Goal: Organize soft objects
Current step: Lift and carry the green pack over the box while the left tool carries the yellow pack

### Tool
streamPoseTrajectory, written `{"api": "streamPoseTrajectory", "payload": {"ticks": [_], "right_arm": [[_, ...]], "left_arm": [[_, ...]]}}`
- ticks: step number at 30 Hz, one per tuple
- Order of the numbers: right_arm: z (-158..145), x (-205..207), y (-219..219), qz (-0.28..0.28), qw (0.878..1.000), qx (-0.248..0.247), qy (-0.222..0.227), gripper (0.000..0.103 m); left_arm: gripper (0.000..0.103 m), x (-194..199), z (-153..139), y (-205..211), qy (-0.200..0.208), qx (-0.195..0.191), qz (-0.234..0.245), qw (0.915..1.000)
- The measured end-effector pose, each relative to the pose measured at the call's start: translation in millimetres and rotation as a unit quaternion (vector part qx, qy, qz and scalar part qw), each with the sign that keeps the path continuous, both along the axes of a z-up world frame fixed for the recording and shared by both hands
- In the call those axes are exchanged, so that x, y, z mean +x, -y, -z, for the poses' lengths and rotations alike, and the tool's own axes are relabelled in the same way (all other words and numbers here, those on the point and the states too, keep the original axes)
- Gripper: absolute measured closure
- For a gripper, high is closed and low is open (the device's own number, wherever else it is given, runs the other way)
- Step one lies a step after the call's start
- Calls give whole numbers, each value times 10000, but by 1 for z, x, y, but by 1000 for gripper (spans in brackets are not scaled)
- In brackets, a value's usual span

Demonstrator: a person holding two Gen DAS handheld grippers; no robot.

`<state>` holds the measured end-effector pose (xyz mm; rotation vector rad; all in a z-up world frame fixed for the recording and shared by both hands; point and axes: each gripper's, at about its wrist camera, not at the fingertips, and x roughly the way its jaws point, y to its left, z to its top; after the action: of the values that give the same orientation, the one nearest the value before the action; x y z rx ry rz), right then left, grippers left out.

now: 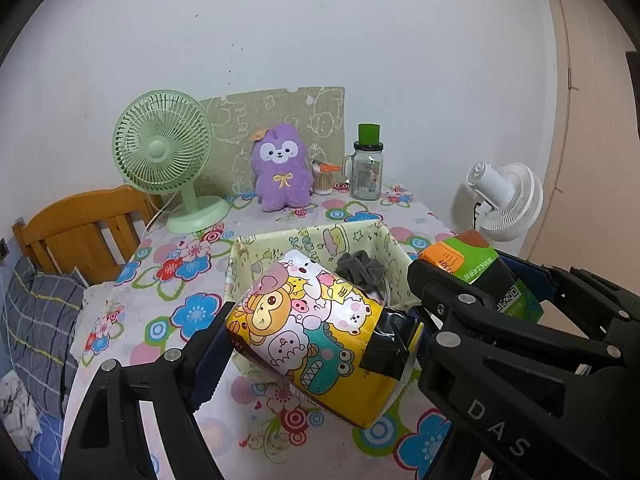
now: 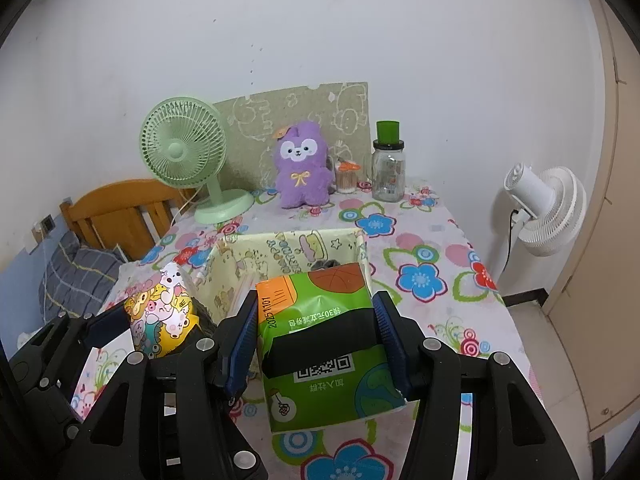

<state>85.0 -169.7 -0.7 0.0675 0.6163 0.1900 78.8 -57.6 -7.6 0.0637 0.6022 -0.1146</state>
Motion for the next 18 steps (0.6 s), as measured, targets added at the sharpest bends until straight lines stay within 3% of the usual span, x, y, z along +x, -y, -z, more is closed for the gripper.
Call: {"api": "streamPoseTrajectory", "payload": {"ticks": [18], "right_arm": [[-4, 43, -6, -108, 9999, -31, 26, 45]], "left_arm": [[18, 41, -6, -3, 14, -50, -106, 9999]]}}
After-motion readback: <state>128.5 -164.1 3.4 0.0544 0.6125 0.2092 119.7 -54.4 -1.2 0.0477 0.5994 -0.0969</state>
